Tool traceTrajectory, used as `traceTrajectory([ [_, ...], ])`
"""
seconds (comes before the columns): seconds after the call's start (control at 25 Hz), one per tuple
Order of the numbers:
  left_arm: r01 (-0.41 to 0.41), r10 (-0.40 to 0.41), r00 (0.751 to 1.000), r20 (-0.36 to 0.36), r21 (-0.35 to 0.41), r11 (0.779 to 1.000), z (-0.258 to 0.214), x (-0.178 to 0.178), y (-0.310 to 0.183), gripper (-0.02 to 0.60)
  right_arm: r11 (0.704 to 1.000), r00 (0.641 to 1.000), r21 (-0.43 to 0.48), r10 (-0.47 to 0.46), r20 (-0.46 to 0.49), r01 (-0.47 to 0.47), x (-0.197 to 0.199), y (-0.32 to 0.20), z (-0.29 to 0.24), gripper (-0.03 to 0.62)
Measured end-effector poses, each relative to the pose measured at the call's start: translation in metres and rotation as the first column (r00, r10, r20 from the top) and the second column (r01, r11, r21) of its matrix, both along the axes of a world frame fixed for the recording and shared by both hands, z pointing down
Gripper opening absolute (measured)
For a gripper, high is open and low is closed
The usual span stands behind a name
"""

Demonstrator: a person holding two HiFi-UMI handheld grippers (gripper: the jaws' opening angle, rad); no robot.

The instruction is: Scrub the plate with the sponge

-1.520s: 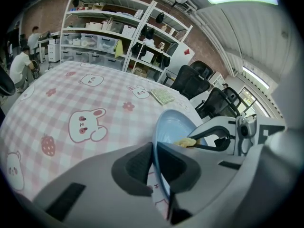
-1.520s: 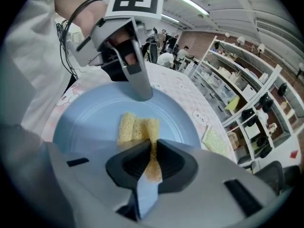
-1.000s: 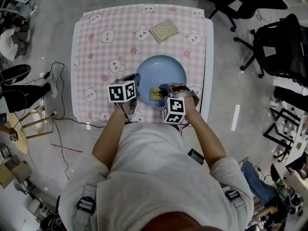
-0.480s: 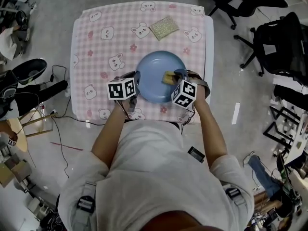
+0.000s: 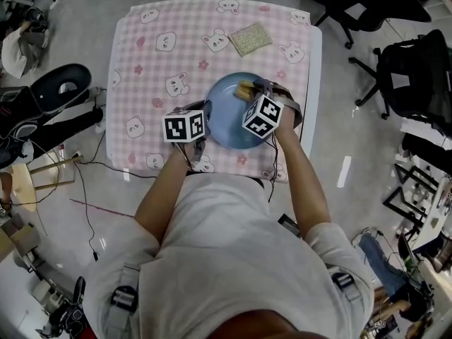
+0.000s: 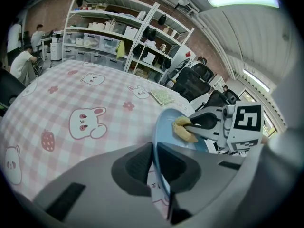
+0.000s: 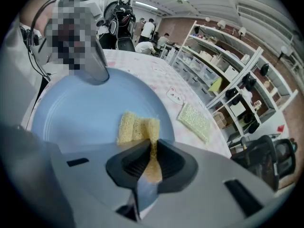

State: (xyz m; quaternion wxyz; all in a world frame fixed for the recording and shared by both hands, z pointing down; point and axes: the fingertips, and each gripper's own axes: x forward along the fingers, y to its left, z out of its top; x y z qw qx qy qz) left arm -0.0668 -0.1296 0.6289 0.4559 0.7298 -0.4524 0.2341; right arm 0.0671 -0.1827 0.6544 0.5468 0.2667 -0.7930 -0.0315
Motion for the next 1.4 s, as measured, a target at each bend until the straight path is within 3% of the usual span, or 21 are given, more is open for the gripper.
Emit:
traceTrajectory([
  [0.24,0.003,-0.003,1.0,-0.007,-0.002,1.0,-0.001,0.0,0.0,0.034,0.983,0.987,0.083,-0.161,0.001,0.161,-0.049,0.005,-0.012,0.046],
  [0.4,0.01,-0.01,1.0,-0.017,-0.004,1.0,-0.002,-0.002,-0.001,0.034,0.96,0.96,0.082,-0.272,0.064,0.267,-0.074,0.029,-0.02,0.044],
  [0.64,0.008,-0.008,1.0,-0.022,-0.007,1.0,0.004,-0.004,-0.001,0.034,0.912,0.909,0.049,-0.41,0.072,0.408,-0.079,0.078,-0.016,0.044],
  [0.76,0.003,-0.003,1.0,-0.007,-0.004,1.0,0.008,-0.007,-0.003,0.032,0.903,0.901,0.021,-0.429,0.064,0.429,-0.071,0.096,-0.01,0.044],
  [0.96,0.014,-0.014,1.0,0.016,-0.025,1.0,0.014,-0.007,0.009,0.032,0.936,0.931,-0.014,-0.349,0.103,0.352,-0.052,0.114,-0.01,0.044],
  [1.16,0.008,-0.006,0.998,0.069,-0.034,0.999,0.026,-0.007,0.011,0.063,0.985,0.961,-0.026,-0.161,0.225,0.171,-0.037,0.106,-0.02,0.044],
  [1.24,0.011,-0.01,0.998,0.069,-0.014,1.0,0.025,-0.012,0.01,0.128,0.994,0.952,-0.045,-0.079,0.294,0.097,-0.034,0.104,-0.027,0.044],
  [1.4,0.058,-0.063,0.997,0.053,0.095,0.994,-0.003,-0.03,0.009,0.153,0.995,0.904,-0.079,0.088,0.417,-0.06,-0.026,0.101,-0.043,0.044],
])
